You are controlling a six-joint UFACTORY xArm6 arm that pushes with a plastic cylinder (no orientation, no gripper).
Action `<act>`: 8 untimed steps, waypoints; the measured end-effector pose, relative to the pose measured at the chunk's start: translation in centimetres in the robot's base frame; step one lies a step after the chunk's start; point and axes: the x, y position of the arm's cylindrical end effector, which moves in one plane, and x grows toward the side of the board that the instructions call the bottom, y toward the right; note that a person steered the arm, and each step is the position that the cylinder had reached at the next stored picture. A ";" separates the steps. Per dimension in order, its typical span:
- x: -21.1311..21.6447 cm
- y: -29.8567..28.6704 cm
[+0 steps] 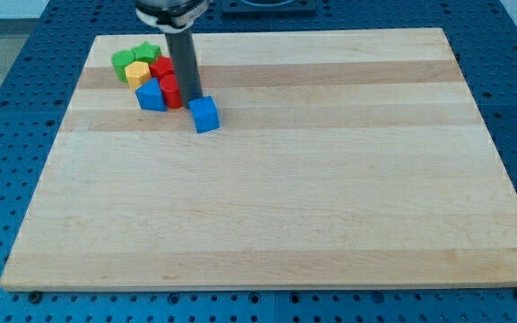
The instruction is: Move the blue cube vertical to the blue triangle at the bottom
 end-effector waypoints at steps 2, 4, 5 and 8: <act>-0.5 0.1; -0.6 5.5; 2.8 5.7; 8.4 -4.8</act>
